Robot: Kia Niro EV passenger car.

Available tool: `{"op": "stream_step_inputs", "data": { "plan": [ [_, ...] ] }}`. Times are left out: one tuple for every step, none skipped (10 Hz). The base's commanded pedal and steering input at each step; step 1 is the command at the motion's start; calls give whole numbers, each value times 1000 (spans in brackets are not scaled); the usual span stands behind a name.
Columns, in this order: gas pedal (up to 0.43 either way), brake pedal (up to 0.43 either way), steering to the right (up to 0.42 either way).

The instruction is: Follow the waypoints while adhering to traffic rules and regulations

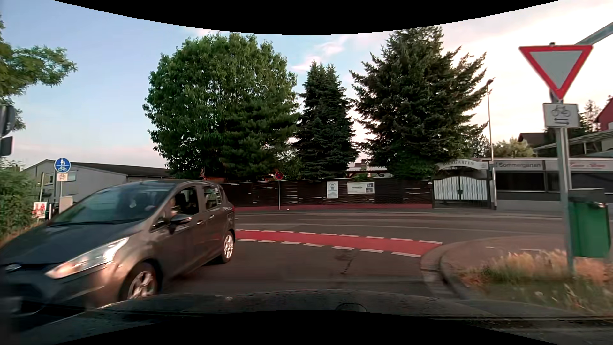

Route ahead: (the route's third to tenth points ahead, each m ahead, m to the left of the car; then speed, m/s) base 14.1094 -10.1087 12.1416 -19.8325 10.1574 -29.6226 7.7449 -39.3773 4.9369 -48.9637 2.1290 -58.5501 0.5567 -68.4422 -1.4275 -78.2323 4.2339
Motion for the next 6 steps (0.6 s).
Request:
{"op": "stream_step_inputs", "data": {
  "plan": [
    [0,226,11],
    [0,226,17],
    [0,226,24],
    [0,232,31],
    [0,226,44],
    [0,226,57]
  ]
}}
